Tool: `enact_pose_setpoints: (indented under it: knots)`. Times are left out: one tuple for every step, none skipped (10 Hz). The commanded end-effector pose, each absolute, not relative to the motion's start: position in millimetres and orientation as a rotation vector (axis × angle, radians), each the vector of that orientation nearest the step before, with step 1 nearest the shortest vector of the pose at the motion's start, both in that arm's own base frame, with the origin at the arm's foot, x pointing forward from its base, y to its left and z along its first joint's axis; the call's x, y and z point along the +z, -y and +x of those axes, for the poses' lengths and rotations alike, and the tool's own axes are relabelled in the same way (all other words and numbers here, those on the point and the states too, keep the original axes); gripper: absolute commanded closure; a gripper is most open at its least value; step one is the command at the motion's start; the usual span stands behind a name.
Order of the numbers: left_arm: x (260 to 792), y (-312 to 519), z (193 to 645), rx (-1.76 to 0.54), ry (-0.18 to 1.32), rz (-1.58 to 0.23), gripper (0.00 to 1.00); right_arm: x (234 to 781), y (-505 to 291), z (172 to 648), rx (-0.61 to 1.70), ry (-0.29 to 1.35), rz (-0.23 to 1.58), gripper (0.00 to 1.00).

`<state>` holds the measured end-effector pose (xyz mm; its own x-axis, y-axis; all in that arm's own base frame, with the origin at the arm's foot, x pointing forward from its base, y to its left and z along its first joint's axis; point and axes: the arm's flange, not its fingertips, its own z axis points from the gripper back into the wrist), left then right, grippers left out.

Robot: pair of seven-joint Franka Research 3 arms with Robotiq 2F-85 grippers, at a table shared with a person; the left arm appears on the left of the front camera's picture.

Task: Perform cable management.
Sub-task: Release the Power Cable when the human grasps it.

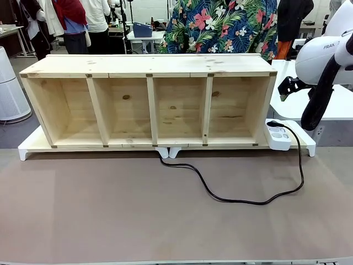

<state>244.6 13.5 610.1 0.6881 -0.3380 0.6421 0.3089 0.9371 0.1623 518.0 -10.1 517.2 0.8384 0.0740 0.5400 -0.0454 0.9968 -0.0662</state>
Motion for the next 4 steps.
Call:
enact_pose_setpoints:
  knots:
    - [610.2,-13.5,244.4,-0.361,0.724,0.043,0.00,516.5,10.2,518.2,0.060,0.570,-0.048,0.00]
    - [610.2,-13.5,244.4,-0.361,0.724,0.043,0.00,516.5,10.2,518.2,0.060,0.570,-0.048,0.00]
    - [610.2,-13.5,244.4,-0.361,0.724,0.043,0.00,516.5,10.2,518.2,0.060,0.570,-0.048,0.00]
    - [610.2,-13.5,244.4,-0.361,0.724,0.043,0.00,516.5,10.2,518.2,0.060,0.570,-0.048,0.00]
